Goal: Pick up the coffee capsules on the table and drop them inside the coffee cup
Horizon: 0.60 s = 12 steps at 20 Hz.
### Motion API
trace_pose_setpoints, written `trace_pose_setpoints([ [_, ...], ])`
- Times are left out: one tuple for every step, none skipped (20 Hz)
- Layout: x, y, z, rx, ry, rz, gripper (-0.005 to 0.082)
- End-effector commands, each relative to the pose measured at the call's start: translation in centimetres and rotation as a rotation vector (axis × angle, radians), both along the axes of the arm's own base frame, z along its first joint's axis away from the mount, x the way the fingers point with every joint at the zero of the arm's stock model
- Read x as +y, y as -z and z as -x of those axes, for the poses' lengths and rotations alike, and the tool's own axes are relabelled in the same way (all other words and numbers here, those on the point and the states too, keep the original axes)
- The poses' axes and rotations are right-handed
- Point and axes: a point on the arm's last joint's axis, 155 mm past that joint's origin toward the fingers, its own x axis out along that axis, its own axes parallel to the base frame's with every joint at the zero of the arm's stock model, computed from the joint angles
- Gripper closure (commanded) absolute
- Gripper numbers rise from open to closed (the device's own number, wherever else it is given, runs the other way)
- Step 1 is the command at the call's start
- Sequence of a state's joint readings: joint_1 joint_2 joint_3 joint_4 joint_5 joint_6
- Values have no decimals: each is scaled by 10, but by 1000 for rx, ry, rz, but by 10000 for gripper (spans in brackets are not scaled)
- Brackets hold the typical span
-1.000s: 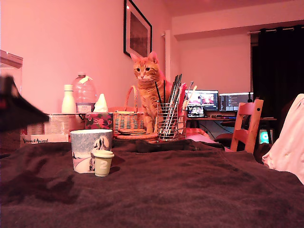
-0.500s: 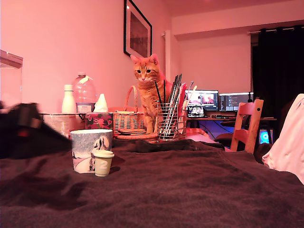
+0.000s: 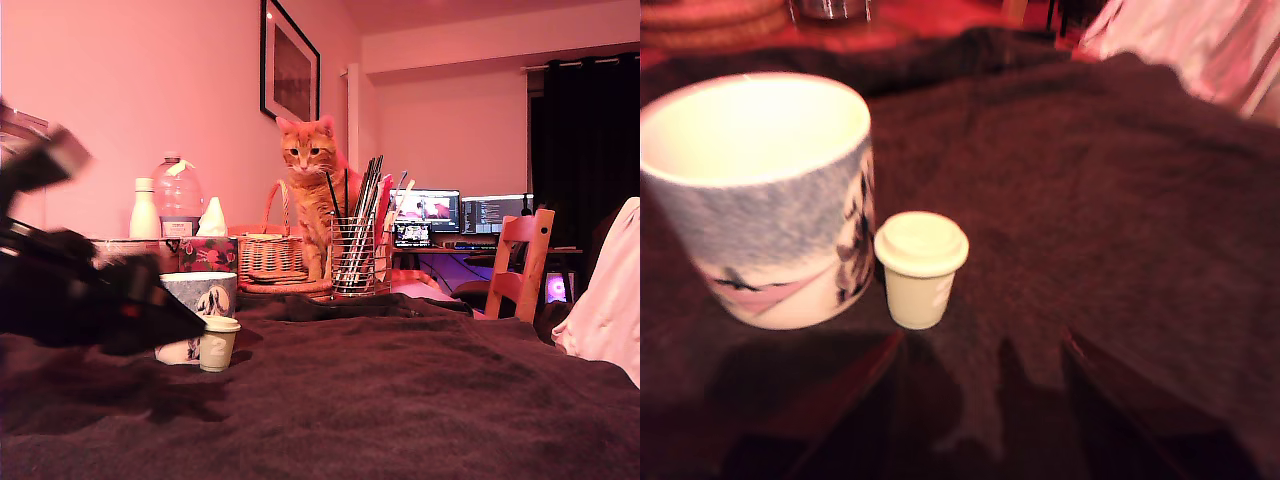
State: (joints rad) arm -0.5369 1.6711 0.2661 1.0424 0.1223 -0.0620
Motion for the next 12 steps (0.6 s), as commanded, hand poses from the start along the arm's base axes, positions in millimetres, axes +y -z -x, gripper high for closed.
trace_pose_setpoints([
  [-5, 3, -5, -2, 9, -11, 324],
  [-7, 5, -8, 3, 9, -15, 324],
  [-8, 8, -11, 6, 13, -27, 324],
  [-9, 12, -12, 15, 16, -40, 324],
  [-10, 15, -14, 25, 15, -46, 324],
  [-11, 15, -16, 19, 20, -58, 324],
  [-12, 17, -18, 22, 19, -60, 324],
  [-13, 17, -21, 22, 17, -61, 324],
  [-13, 18, -24, 28, 15, -64, 324],
  [-13, 19, -27, 34, 9, -69, 324],
  [-14, 21, -30, 42, 6, -75, 324],
  [-15, 22, -33, 47, 2, -79, 324],
])
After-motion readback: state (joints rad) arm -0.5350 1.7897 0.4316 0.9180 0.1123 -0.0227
